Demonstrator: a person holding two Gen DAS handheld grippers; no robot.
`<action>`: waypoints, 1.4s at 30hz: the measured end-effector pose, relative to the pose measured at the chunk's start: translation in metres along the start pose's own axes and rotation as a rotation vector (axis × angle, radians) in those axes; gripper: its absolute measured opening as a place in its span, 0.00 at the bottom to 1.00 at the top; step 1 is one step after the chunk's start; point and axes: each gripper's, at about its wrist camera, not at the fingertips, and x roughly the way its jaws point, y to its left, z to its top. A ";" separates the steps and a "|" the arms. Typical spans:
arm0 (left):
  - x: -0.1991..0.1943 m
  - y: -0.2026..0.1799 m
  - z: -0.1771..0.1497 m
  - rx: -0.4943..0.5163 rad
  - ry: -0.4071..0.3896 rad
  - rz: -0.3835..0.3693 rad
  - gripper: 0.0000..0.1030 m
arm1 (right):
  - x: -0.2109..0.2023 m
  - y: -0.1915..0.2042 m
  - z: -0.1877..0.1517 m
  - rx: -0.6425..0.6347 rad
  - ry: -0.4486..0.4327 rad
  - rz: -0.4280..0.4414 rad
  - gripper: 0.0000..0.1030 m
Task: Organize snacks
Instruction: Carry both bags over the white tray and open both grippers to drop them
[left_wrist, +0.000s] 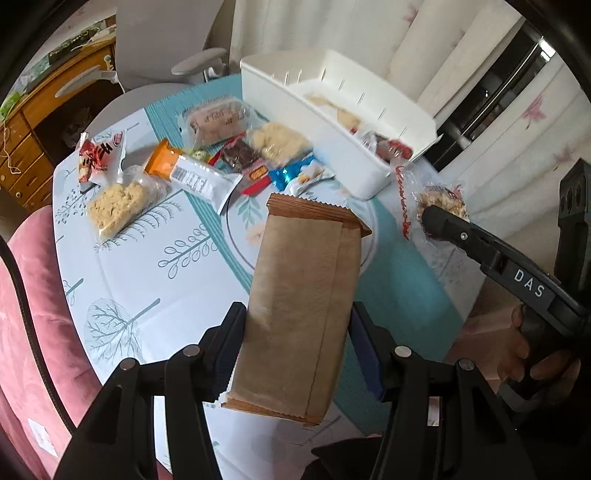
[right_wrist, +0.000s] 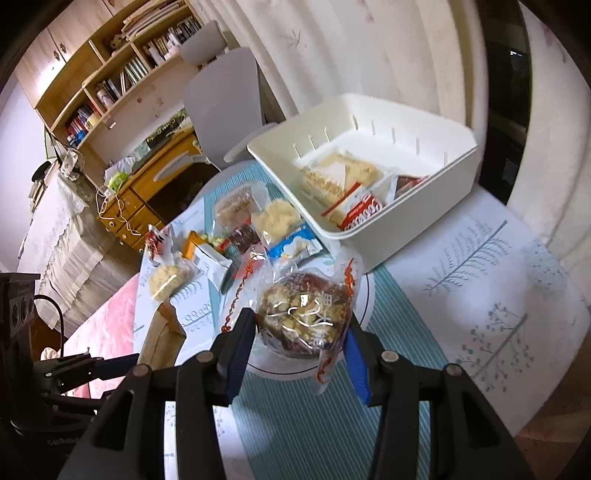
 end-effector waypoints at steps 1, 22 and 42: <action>-0.004 -0.001 0.000 -0.005 -0.006 -0.004 0.53 | -0.006 0.000 0.001 -0.006 -0.009 -0.004 0.45; -0.009 -0.071 0.075 -0.187 -0.144 0.044 0.53 | -0.020 -0.069 0.097 -0.089 0.023 0.119 0.45; 0.043 -0.139 0.161 -0.339 -0.284 0.026 0.53 | 0.010 -0.137 0.188 -0.301 0.089 0.171 0.45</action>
